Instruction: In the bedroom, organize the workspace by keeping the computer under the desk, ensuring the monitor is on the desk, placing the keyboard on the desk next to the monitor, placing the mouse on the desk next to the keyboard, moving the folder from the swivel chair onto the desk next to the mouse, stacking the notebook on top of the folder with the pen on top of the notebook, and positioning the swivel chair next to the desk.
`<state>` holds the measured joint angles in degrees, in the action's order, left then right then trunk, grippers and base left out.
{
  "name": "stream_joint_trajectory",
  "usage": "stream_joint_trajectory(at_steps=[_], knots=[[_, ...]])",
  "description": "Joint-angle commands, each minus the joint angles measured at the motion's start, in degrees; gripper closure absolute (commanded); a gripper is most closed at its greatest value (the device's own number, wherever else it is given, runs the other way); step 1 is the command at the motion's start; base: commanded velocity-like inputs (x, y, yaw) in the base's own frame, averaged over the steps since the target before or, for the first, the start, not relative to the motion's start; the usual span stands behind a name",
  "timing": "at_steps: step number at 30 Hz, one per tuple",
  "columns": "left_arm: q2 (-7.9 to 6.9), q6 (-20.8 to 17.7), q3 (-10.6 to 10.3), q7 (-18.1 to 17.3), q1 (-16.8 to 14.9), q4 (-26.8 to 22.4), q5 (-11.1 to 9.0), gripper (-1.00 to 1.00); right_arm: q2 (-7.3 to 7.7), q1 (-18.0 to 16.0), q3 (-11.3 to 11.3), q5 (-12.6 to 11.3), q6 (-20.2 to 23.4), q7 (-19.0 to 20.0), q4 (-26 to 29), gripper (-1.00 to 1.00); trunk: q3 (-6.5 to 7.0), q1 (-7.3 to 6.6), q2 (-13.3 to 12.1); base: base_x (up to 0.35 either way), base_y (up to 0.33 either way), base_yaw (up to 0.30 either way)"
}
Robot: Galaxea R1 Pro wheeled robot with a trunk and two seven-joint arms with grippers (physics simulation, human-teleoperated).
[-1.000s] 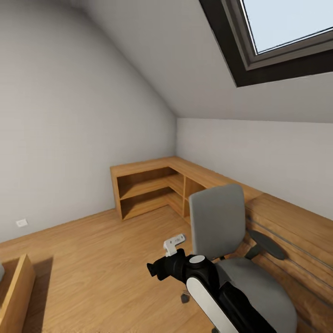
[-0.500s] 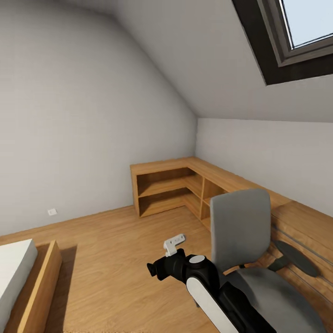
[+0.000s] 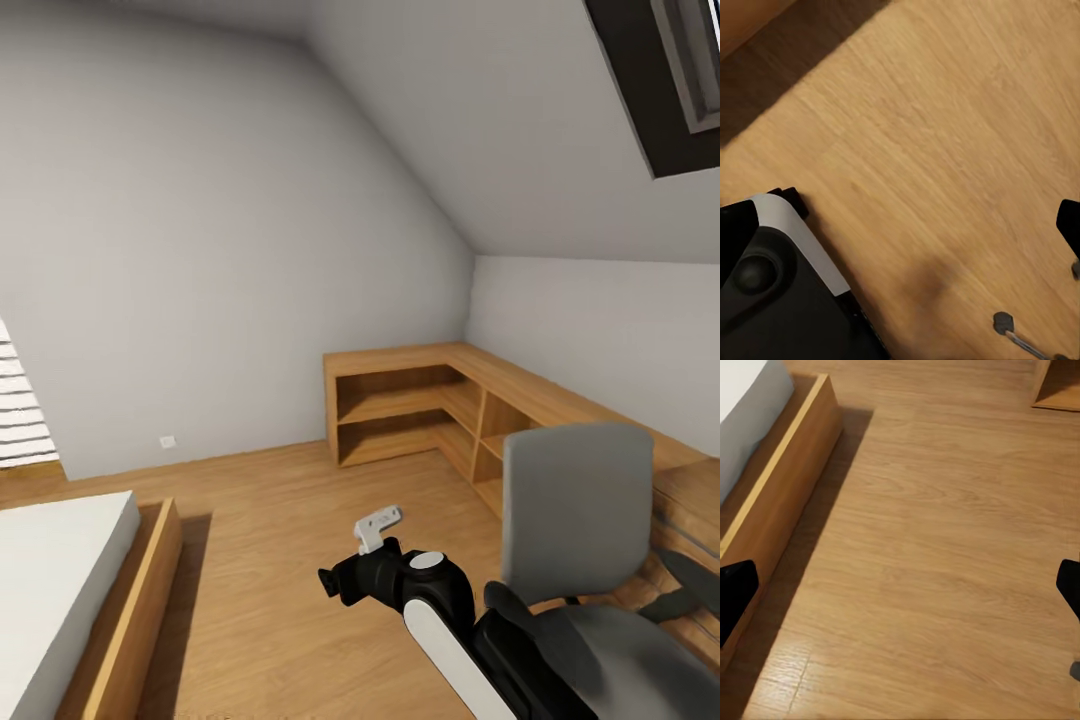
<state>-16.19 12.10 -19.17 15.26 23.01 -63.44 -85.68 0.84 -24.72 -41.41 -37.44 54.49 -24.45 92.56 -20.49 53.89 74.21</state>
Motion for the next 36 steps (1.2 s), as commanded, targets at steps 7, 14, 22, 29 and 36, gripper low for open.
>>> stream_joint_trajectory(at_steps=[7,14,22,29,36], knots=[[-0.07,0.5,-0.2,0.2,-0.1,-0.1,-0.5,-1.00,0.10,-0.1,0.0,-0.5,0.1,-0.6,0.1,-1.00,-0.06,0.01,0.0,0.000,0.146,0.279],[-0.07,0.5,-0.2,0.2,-0.1,-0.1,-0.5,-1.00,0.08,-0.1,0.0,-0.6,0.1,-0.6,0.1,-1.00,-0.06,0.01,0.0,0.000,0.062,0.279],[0.00,0.5,-0.3,0.2,-0.1,-0.1,-0.4,-1.00,0.11,-0.1,0.0,-0.6,0.1,-0.6,0.1,-1.00,-0.06,0.01,0.0,0.000,0.013,0.279],[0.05,0.5,-0.5,0.2,-0.1,-0.1,-0.4,-1.00,0.21,-0.1,0.0,-0.6,0.1,-0.5,0.1,-1.00,-0.06,0.01,0.0,0.083,0.003,0.179],[0.09,0.5,-0.6,0.3,-0.1,-0.1,-0.4,-1.00,0.21,-0.1,0.1,-0.6,0.1,-0.5,0.1,-1.00,-0.06,0.01,0.0,0.269,0.001,0.043]])
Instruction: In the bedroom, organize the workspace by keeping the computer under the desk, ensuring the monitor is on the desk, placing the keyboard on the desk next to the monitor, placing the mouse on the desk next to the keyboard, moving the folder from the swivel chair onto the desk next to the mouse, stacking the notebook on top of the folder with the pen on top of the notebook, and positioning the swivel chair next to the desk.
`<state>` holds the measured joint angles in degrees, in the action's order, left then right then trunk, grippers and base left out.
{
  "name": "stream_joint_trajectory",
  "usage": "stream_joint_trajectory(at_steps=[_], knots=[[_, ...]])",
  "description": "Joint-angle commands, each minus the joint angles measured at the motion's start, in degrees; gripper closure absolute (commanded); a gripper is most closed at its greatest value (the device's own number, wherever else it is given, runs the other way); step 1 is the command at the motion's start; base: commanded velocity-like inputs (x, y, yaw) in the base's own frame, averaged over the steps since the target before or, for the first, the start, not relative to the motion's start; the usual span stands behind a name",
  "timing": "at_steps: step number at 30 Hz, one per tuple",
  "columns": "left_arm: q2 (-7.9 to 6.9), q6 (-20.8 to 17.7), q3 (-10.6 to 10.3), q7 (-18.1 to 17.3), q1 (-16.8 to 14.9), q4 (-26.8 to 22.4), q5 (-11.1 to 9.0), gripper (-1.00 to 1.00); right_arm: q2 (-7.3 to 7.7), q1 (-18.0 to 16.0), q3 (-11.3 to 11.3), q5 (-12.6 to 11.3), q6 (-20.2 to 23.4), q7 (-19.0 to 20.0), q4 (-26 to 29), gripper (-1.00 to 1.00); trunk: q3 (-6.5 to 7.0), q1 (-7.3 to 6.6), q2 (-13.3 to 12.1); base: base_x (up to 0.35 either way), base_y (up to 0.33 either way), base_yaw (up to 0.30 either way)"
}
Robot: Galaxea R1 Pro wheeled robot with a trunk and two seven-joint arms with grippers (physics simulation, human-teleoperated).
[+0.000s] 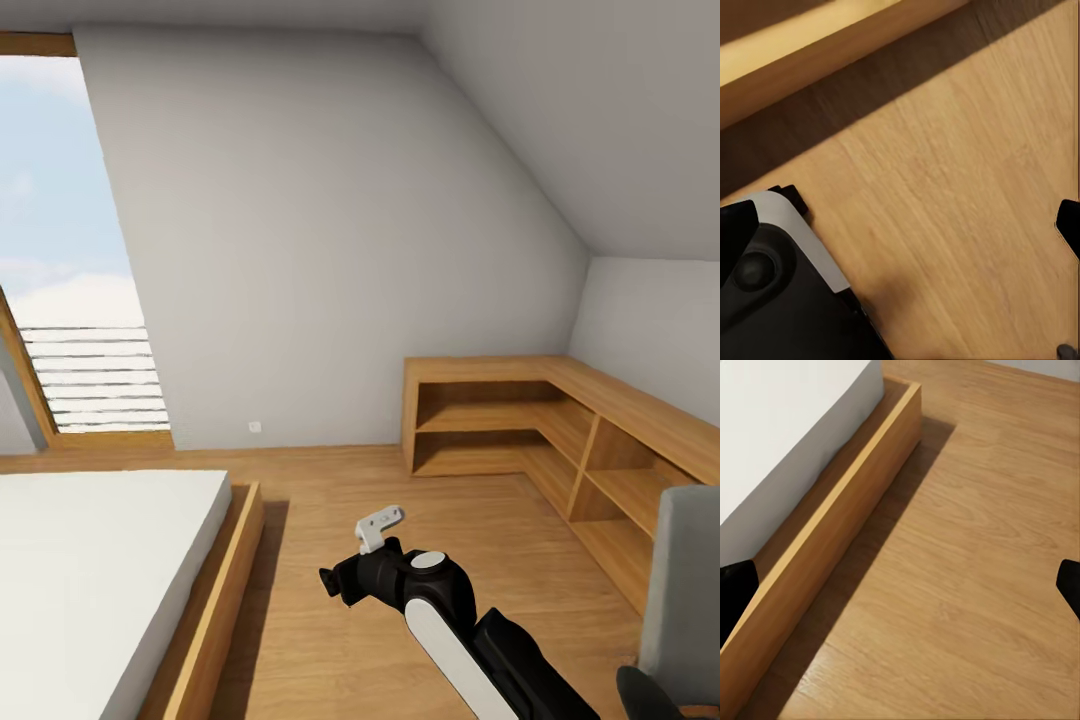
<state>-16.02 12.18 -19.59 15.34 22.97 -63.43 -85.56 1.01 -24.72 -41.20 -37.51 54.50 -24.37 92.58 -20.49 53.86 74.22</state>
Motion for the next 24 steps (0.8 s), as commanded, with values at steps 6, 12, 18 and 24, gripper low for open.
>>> stream_joint_trajectory(at_steps=[6,12,18,24], knots=[[-0.02,0.5,-0.3,0.3,0.0,-0.1,-0.5,-1.00,0.04,-0.1,0.0,-0.5,0.1,-0.6,0.1,-1.00,-0.06,0.04,0.0,0.322,0.000,0.011],[0.01,0.5,-0.3,0.4,-0.1,0.0,-0.5,-1.00,0.03,-0.1,0.0,-0.5,0.1,-0.6,0.1,-1.00,-0.06,0.04,0.0,0.336,0.000,0.003],[0.02,0.5,-0.4,0.5,-0.2,0.0,-0.5,-1.00,0.04,-0.1,0.0,-0.5,0.1,-0.6,0.1,-1.00,-0.06,0.04,0.0,0.340,0.000,0.001],[0.02,0.5,-0.4,0.5,-0.2,0.0,-0.5,-1.00,0.04,-0.1,0.0,-0.5,0.1,-0.7,0.1,-1.00,-0.06,0.04,0.0,0.341,0.000,0.000]])
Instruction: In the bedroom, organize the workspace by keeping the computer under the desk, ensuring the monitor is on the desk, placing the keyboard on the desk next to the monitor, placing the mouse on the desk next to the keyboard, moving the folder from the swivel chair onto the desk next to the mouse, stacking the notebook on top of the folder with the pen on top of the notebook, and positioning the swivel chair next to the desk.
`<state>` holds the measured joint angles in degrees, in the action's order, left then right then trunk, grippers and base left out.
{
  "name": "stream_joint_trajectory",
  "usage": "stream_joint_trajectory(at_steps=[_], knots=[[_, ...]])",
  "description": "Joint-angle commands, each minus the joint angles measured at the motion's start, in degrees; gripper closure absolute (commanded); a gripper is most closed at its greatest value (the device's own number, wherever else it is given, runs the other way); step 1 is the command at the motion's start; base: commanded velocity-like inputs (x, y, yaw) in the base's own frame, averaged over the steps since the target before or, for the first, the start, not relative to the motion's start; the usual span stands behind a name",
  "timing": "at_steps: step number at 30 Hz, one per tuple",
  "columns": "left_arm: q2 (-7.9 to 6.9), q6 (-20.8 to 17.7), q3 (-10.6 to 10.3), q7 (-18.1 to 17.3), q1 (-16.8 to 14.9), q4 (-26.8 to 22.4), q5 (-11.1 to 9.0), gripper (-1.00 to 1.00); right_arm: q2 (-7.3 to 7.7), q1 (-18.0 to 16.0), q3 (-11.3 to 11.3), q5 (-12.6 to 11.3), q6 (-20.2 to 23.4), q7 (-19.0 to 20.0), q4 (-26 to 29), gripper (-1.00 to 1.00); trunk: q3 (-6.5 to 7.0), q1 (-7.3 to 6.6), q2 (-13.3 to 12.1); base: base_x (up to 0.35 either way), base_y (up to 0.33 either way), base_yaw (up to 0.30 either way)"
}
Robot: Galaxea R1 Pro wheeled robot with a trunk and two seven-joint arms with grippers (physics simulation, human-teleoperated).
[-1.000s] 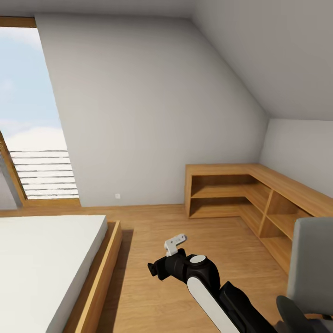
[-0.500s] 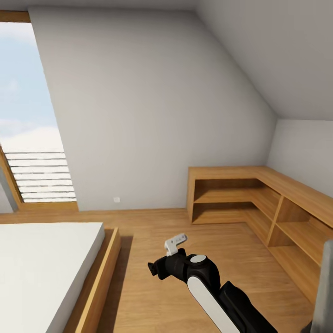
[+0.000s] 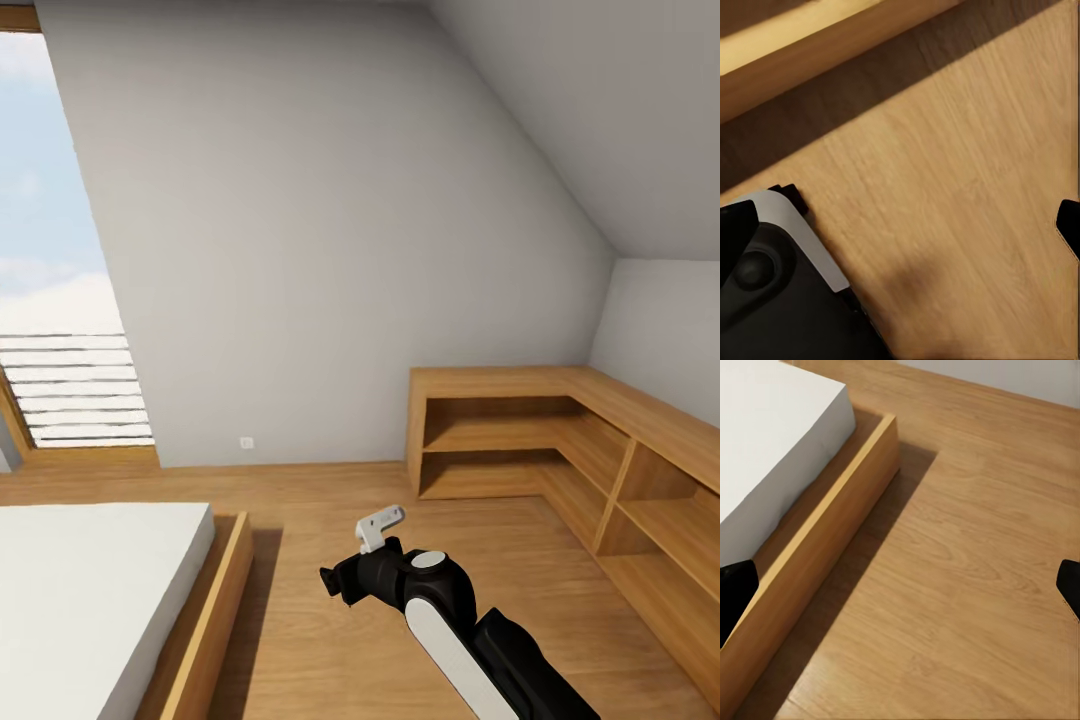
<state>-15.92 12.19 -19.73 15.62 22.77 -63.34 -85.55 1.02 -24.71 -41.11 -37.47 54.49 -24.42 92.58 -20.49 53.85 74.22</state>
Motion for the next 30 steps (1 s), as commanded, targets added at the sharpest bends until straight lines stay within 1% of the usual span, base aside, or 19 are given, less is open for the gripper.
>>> stream_joint_trajectory(at_steps=[1,18,25,27,29,30], knots=[[-0.07,0.5,-0.2,0.2,0.0,-0.1,-0.5,-1.00,0.04,-0.1,-0.1,-0.5,0.1,-0.6,0.1,-1.00,-0.06,0.04,0.0,0.341,0.000,0.000],[-0.07,0.4,-0.2,0.2,-0.4,0.0,-0.5,-1.00,0.04,-0.1,0.0,-0.5,0.0,-0.6,0.1,-1.00,-0.06,0.04,0.0,0.341,0.000,-0.001],[-0.07,0.4,-0.2,0.1,-0.5,0.4,-0.4,-1.00,0.04,0.0,0.3,-0.5,-0.1,-0.6,0.1,-1.00,-0.06,0.04,0.0,0.341,0.000,-0.057],[-0.06,0.4,-0.3,0.1,-0.6,0.4,-0.1,-1.00,0.04,0.0,0.3,-0.5,-0.1,-0.6,0.1,-1.00,-0.06,0.04,0.0,0.341,0.000,-0.100],[-0.05,0.3,-0.3,0.0,-0.8,0.4,1.1,-1.00,0.07,0.0,0.4,-0.5,-0.2,-0.6,0.1,-1.00,-0.06,0.04,0.0,0.341,0.000,-0.120],[-0.05,0.3,-0.3,0.0,-0.8,0.4,1.1,-1.00,0.07,0.0,0.4,-0.5,-0.2,-0.6,0.1,-1.00,-0.06,0.04,0.0,0.341,0.000,-0.125]])
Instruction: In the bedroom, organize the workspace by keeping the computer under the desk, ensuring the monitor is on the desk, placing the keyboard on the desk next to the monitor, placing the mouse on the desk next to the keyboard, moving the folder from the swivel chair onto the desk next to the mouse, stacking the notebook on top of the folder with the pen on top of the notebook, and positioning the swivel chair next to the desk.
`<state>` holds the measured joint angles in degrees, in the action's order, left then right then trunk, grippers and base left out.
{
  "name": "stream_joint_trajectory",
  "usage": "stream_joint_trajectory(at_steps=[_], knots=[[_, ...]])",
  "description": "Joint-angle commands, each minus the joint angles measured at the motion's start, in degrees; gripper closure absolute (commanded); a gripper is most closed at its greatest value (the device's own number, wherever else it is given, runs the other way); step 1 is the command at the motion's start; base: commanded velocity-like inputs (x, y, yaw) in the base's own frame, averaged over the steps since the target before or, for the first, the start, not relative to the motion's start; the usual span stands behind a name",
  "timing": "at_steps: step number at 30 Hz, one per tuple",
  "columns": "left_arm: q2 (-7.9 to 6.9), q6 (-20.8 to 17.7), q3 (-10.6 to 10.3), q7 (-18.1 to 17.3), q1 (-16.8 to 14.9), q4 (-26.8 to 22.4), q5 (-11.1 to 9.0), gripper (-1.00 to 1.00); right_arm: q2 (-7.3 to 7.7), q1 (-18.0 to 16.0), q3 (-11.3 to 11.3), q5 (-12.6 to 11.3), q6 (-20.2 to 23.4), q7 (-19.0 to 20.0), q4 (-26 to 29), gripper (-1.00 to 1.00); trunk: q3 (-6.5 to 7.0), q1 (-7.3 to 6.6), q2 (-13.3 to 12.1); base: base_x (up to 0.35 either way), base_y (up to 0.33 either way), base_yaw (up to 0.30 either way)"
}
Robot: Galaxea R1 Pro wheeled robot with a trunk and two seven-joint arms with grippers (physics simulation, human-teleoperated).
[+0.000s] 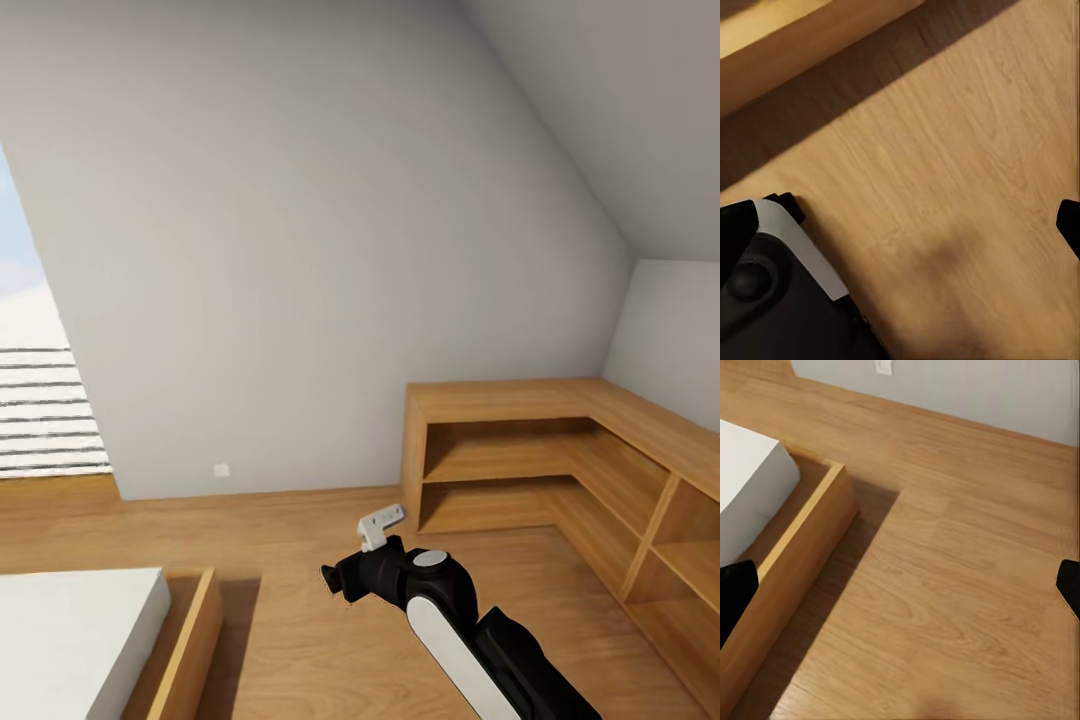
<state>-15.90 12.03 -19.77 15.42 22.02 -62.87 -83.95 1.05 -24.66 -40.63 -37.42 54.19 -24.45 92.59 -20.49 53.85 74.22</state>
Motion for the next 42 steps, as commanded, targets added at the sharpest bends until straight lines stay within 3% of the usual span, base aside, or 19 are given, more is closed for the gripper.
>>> stream_joint_trajectory(at_steps=[1,5,6,10,15,23,24,29,31,37,40,41,42], knots=[[-0.08,0.4,-0.2,0.2,-0.2,-0.2,0.5,-1.00,0.05,-0.1,-0.1,-0.5,0.0,-0.6,0.1,-1.00,-0.06,0.04,0.0,0.341,0.000,-0.135],[0.05,-1.2,-0.2,0.3,-2.4,-0.5,5.5,-1.00,0.17,0.0,-0.1,-0.5,-0.4,-0.6,0.1,-1.00,-0.06,0.04,0.0,0.341,0.000,-0.156],[0.05,-1.2,-0.2,0.3,-2.4,-0.5,5.5,-1.00,0.17,0.0,-0.1,-0.5,-0.4,-0.6,0.1,-1.00,-0.06,0.04,0.0,0.341,0.000,-0.170],[0.33,-6.8,-0.2,0.6,-5.6,-0.9,9.7,-1.00,0.65,0.7,0.1,-0.5,-0.6,-0.6,0.0,-1.00,-0.06,0.04,0.0,0.341,0.000,-0.175],[0.89,-14.0,-0.1,0.8,-9.8,-1.6,14.1,-1.00,2.95,3.8,0.3,-0.5,-3.5,-0.7,0.0,-1.00,-0.06,0.04,0.0,0.341,0.000,-0.183],[1.74,-20.9,-0.1,1.0,-15.9,-2.0,16.3,-1.00,6.54,10.3,0.4,-0.2,-12.5,-0.6,-0.1,-1.00,-0.06,0.04,0.0,0.341,0.000,-0.187],[1.74,-20.9,-0.1,1.0,-15.9,-2.0,16.3,-1.00,6.54,10.3,0.4,-0.2,-12.5,-0.6,-0.1,-1.00,-0.06,0.04,0.0,0.341,0.000,-0.190],[2.42,-24.7,-0.1,1.0,-19.5,-2.0,16.7,-1.00,9.65,12.4,0.3,0.1,-16.2,-0.5,-1.3,-1.00,-0.06,0.04,0.0,0.341,0.000,-0.204],[2.52,-25.4,-0.1,1.0,-20.2,-2.1,16.7,-1.00,10.15,12.6,0.3,0.1,-17.0,-0.5,-2.1,-1.00,-0.06,0.04,0.0,0.341,0.000,-0.222],[4.10,-29.2,-0.2,1.0,-24.6,-2.1,17.1,-1.00,11.66,13.4,0.3,0.2,-25.1,-0.1,-8.7,-1.00,-0.06,0.04,0.0,0.341,0.000,-0.249],[5.73,-31.3,-0.6,1.0,-26.4,-2.0,18.9,-1.00,12.06,14.0,0.3,0.3,-28.9,-0.1,-12.0,-1.00,-0.06,0.04,0.0,0.341,0.000,-0.270],[7.40,-32.6,-1.0,1.0,-28.0,-1.8,22.2,-1.00,12.90,15.7,0.1,0.4,-31.1,0.0,-13.7,-1.00,-0.06,0.04,0.0,0.341,0.028,-0.286],[7.99,-32.9,-1.1,1.0,-28.5,-1.7,23.3,-1.00,13.33,16.2,0.0,0.4,-31.6,0.0,-14.0,-1.00,-0.06,0.04,0.0,0.341,0.040,-0.288]])
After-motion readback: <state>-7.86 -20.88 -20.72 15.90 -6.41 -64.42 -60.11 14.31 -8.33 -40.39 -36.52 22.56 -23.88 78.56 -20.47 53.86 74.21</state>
